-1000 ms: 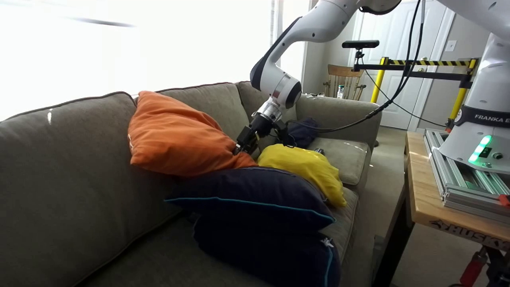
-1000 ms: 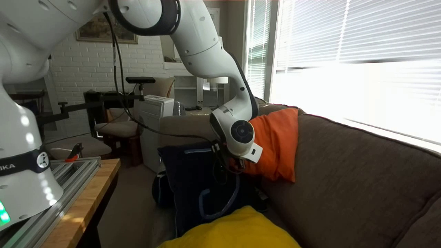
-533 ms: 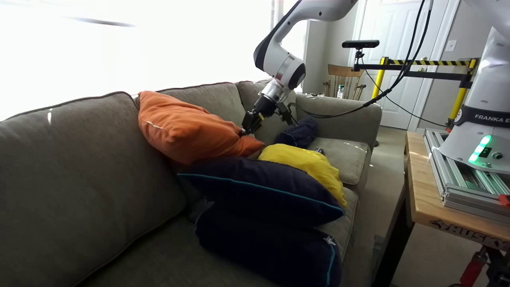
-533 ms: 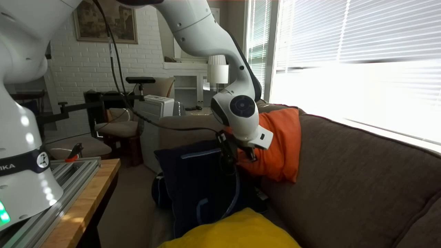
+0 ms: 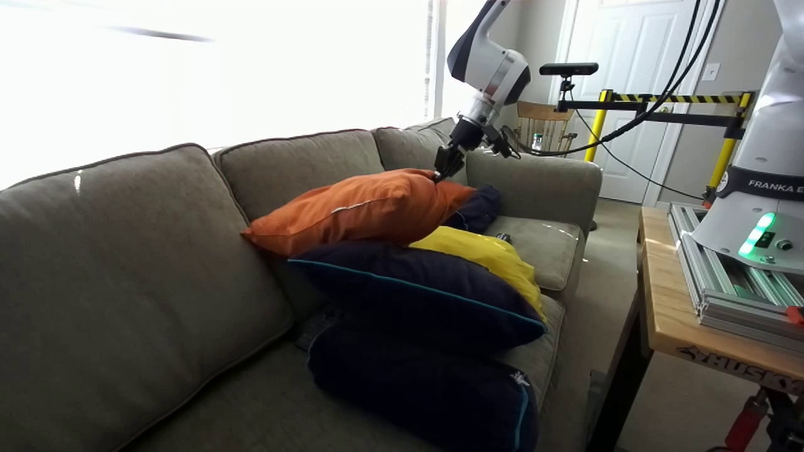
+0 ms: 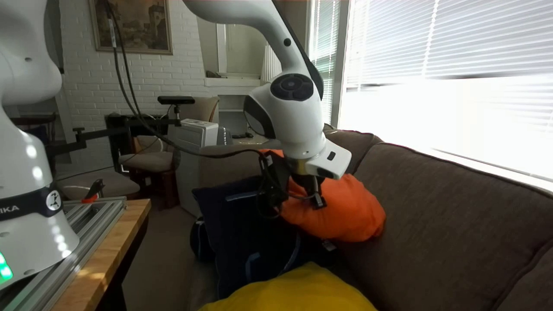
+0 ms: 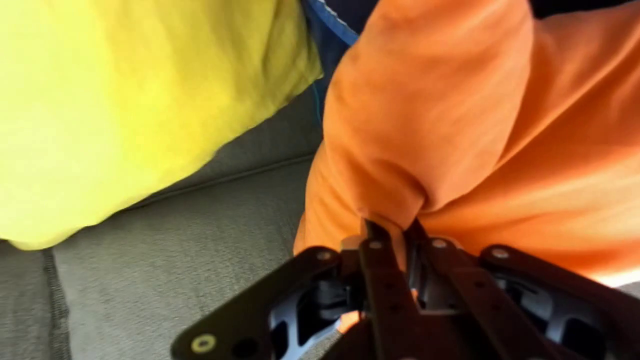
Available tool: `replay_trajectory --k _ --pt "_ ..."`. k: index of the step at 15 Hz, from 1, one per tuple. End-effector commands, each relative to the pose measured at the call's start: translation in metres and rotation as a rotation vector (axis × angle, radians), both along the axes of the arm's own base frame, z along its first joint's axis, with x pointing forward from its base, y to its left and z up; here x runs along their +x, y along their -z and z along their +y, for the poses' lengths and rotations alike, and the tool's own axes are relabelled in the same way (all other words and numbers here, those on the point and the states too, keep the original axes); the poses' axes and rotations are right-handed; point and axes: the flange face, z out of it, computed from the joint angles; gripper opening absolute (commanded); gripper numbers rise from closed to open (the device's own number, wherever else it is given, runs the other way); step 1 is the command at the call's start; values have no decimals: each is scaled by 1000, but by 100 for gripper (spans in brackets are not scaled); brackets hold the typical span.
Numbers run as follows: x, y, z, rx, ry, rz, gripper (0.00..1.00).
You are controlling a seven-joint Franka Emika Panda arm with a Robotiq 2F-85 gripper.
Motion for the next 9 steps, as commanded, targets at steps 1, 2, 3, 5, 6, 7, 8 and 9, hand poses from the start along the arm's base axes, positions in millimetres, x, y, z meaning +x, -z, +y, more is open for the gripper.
replay_trajectory --k 1,2,3,5,6,7,8,9 --pt "-35 -45 -49 -67 18 2 3" --pt "-36 -53 -62 -81 16 -9 3" --pt "-38 -58 -74 -104 15 -21 3" --pt "-36 -69 -95 -117 12 -47 3" --pt "-36 -69 -103 -129 11 -47 3" --pt "-36 -67 -112 -131 10 -51 3" --pt "-36 -66 -118 -132 -1 -71 3" --pt "-39 -60 -122 -140 -13 -80 3"
